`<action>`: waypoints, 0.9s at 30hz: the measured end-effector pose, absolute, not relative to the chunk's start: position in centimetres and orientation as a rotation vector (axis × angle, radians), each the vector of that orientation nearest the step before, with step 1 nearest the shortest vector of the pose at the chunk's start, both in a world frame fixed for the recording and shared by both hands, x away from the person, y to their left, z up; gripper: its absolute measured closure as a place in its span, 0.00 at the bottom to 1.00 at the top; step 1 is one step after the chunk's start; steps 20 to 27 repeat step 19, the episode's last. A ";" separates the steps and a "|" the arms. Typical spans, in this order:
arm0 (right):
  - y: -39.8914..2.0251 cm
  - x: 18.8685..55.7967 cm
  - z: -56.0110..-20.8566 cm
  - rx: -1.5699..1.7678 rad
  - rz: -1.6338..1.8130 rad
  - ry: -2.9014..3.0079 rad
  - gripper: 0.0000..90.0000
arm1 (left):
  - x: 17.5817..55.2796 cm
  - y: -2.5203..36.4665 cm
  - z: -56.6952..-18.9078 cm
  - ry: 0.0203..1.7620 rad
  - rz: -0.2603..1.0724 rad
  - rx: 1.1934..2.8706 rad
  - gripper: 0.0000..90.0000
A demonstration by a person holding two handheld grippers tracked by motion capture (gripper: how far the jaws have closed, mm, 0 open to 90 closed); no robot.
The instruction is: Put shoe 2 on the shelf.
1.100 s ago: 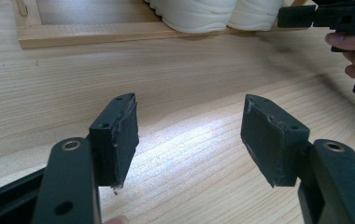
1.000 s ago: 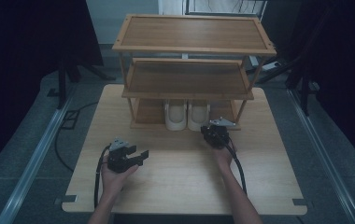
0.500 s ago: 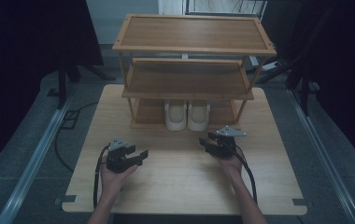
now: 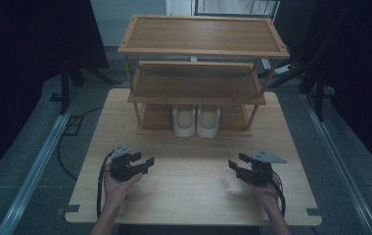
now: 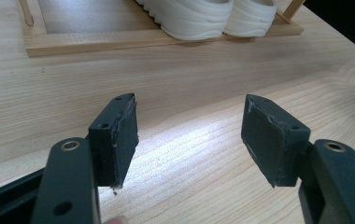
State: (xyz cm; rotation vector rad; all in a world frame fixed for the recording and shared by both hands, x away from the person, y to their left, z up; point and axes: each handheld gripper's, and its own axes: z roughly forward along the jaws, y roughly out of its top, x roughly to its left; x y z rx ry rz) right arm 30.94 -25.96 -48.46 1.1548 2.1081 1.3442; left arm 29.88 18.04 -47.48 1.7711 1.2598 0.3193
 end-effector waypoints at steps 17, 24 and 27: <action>-30.7 29.0 -49.7 1.241 1.284 2.049 0.44 | 30.1 17.6 -47.8 1.262 0.314 1.794 0.40; -30.6 29.0 -49.7 1.232 1.266 2.047 0.43 | 30.1 17.5 -47.9 1.262 0.315 1.800 0.40; -30.6 29.0 -49.7 1.232 1.266 2.047 0.43 | 30.1 17.5 -47.9 1.262 0.315 1.800 0.40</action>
